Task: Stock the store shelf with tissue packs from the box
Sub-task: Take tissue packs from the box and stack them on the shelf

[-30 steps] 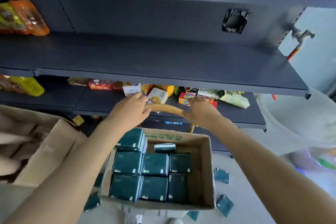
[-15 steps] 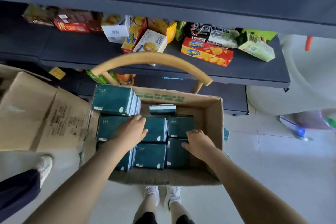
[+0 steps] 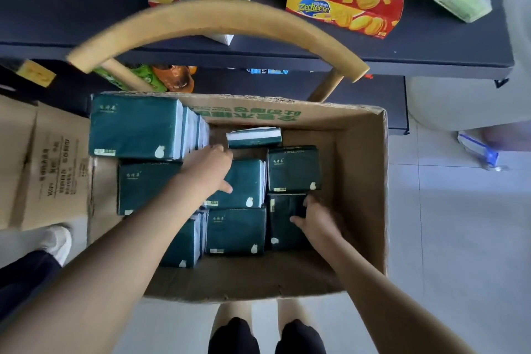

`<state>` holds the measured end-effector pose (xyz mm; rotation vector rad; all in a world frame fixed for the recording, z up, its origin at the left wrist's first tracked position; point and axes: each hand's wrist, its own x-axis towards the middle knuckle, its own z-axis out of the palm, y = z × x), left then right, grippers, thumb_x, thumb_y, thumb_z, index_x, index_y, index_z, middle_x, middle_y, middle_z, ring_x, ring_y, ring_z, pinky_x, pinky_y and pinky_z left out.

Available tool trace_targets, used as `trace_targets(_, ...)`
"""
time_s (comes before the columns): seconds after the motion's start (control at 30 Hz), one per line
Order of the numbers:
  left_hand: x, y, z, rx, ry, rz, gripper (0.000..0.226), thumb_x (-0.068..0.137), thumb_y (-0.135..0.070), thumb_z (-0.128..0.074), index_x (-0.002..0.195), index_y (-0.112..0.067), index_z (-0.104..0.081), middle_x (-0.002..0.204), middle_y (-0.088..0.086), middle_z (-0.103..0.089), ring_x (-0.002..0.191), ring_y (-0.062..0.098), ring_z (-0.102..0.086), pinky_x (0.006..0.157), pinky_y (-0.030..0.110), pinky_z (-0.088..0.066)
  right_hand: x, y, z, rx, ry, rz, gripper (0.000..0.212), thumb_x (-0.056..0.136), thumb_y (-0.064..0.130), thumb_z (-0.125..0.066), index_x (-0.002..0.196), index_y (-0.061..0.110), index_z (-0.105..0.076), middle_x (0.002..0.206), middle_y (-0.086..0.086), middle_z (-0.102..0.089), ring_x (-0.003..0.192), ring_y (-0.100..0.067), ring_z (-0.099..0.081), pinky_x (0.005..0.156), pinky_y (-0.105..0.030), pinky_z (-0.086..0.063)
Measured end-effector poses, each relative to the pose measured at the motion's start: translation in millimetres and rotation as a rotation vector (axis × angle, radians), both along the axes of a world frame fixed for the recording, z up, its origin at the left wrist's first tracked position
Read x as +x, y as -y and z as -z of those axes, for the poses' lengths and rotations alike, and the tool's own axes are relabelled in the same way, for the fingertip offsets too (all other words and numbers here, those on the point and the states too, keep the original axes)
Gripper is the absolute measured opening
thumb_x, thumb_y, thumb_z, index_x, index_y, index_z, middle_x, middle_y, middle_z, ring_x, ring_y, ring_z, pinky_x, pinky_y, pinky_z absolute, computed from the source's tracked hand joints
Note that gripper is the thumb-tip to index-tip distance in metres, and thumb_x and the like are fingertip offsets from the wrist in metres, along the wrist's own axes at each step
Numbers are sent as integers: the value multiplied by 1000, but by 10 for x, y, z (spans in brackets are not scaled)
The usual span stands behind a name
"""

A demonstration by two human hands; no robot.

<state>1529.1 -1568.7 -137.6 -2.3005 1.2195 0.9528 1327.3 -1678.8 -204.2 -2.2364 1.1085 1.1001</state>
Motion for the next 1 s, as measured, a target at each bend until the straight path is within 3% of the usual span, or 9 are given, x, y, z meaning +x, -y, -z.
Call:
trace_targets(0.13, -21, -18, 33, -32, 15, 44, 73, 76, -53, -69, 127, -12, -38, 121, 6, -53, 108, 23, -55, 73, 32, -42, 2, -54, 15, 72, 170, 387, 55, 79, 37, -73, 118, 10, -44, 115, -10, -57, 103, -25, -57, 90, -38, -48)
trace_targets(0.23, -31, -16, 22, -68, 49, 74, 70, 77, -53, -67, 125, -12, -38, 121, 5, -53, 110, 23, -54, 77, 32, -40, -27, -90, 20, 96, 205, 525, 65, 75, 33, -78, 123, 10, -41, 121, -10, -54, 112, -27, -54, 96, -37, -44)
trace_targets(0.33, -37, -29, 11, -104, 29, 50, 62, 78, -52, -67, 119, -14, -40, 120, 3, -54, 109, 22, -53, 77, 31, -36, -76, -87, 18, 172, 204, 618, 63, 76, 28, -78, 125, 8, -43, 123, -10, -56, 112, -26, -55, 86, -29, -43)
trace_targets(0.43, -43, -72, -38, -177, -92, -94, 53, 79, -47, -69, 114, -17, -44, 117, -1, -54, 97, 18, -51, 73, 29, -35, -139, -72, 6, 223, 226, 673, 68, 77, 29, -76, 133, 7, -43, 127, -9, -57, 114, -25, -56, 84, -27, -44)
trace_targets(0.53, -80, -100, -135, -318, -272, -342, 42, 79, -34, -73, 109, -17, -49, 113, -3, -52, 94, 12, -45, 75, 26, -33, -199, -36, -118, 208, 324, 735, 67, 75, 29, -78, 131, 8, -48, 119, -8, -63, 103, -22, -62, 83, -30, -52)
trace_targets(0.67, -92, -100, -416, -439, -426, -551, 33, 78, -24, -75, 101, -22, -52, 109, -8, -50, 104, 10, -47, 82, 23, -32, -202, 89, -559, 221, 466, 726, 48, 79, 24, -75, 120, 13, -55, 110, -2, -65, 90, -15, -59, 74, -26, -49)
trace_targets(0.77, -24, -70, -780, -512, -429, -612, 38, 77, -26, -77, 108, -20, -56, 115, -8, -53, 108, 6, -46, 85, 21, -32, -109, 257, -982, 236, 543, 654, 40, 82, 24, -71, 118, 15, -56, 107, -1, -63, 90, -15, -57, 73, -25, -45)
trace_targets(0.9, 139, 18, -1456, -661, -379, -654, 45, 74, -27, -79, 113, -15, -59, 122, -1, -56, 114, 12, -50, 85, 22, -34, 154, 557, -1704, 156, 641, 560, 39, 80, 25, -73, 113, 13, -57, 104, 0, -63, 92, -18, -58, 80, -31, -47)
trace_targets(1.0, 307, 63, -2052, -767, -339, -686, 48, 72, -31, -79, 113, -14, -60, 118, -2, -58, 107, 11, -52, 86, 25, -38, 384, 767, -2340, 73, 753, 497, 29, 77, 24, -77, 94, 18, -55, 84, 6, -59, 82, -16, -55, 64, -26, -40)
